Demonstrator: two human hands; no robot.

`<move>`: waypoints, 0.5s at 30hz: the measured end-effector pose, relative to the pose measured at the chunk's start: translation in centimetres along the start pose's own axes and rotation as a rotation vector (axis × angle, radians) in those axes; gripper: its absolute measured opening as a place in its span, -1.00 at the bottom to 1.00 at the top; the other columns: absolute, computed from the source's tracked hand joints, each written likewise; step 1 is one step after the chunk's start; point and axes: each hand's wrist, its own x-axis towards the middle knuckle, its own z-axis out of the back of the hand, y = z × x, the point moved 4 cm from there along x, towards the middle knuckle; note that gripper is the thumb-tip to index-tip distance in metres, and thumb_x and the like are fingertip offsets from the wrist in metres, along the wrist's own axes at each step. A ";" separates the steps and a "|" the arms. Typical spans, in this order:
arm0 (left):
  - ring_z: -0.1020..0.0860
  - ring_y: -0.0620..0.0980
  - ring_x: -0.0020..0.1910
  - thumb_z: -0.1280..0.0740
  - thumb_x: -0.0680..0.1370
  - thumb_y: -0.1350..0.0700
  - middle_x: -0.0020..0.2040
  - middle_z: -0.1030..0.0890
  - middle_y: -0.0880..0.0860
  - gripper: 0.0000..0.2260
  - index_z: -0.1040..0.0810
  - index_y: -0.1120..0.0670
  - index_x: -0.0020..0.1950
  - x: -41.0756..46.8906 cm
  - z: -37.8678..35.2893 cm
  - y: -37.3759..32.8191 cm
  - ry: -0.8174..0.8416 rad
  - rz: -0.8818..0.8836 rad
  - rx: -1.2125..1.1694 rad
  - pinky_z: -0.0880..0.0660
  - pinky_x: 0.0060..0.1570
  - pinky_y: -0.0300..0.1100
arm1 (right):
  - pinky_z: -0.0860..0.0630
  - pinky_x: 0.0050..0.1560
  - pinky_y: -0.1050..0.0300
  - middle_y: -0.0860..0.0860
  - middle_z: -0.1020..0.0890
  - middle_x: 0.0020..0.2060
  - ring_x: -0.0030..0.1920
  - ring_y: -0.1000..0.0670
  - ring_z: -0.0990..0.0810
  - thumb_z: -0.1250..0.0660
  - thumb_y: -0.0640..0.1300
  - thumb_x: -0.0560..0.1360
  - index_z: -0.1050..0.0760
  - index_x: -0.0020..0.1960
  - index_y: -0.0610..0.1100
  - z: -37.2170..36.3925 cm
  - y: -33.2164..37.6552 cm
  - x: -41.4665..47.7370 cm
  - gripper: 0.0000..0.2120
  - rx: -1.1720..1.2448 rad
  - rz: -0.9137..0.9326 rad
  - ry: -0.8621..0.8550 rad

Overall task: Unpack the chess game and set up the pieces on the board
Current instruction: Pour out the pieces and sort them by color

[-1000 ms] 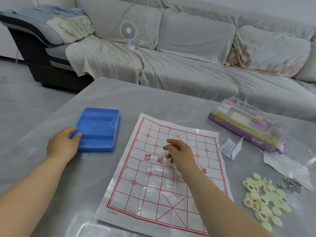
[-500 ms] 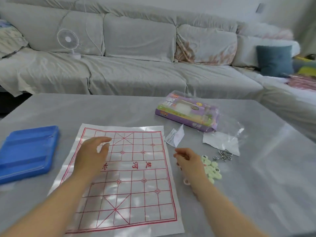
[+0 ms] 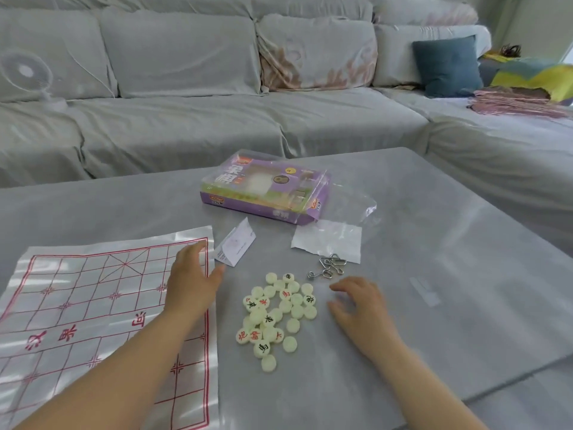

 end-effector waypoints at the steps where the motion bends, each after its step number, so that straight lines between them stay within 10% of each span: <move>1: -0.27 0.11 0.37 -0.31 0.50 0.09 0.40 -0.30 0.13 -0.51 -0.27 0.14 0.40 0.2 -0.5 0.1 0.021 -0.023 0.040 -0.26 0.28 -0.02 | -0.11 0.16 0.38 0.08 -0.42 0.26 0.32 0.01 -0.31 -0.18 0.10 0.45 -0.48 0.20 -0.04 -0.4 0.8 0.0 -0.61 -0.042 0.062 0.020; 5: -0.11 0.06 0.45 -0.27 0.52 0.02 0.47 -0.17 0.07 -0.48 -0.21 0.10 0.43 -0.5 -2.4 -0.3 0.105 -0.226 0.168 -0.03 0.40 -0.07 | -0.48 0.04 0.18 0.07 -0.59 0.13 0.14 -0.02 -0.56 -0.06 0.24 0.28 -0.46 0.10 0.10 -2.7 3.8 0.2 -0.53 -0.217 0.301 0.002; 15: 0.00 -0.09 0.47 0.30 0.27 -0.36 0.50 -0.06 -0.03 -0.14 -0.14 0.00 0.46 -3.3 -4.5 -2.0 0.336 -0.418 0.263 0.19 0.29 -0.33 | -0.57 -0.03 0.16 0.15 -0.65 0.03 0.03 0.15 -0.63 0.39 0.09 0.56 -0.61 0.00 0.16 -4.7 3.5 2.1 -0.27 -0.421 0.370 -0.005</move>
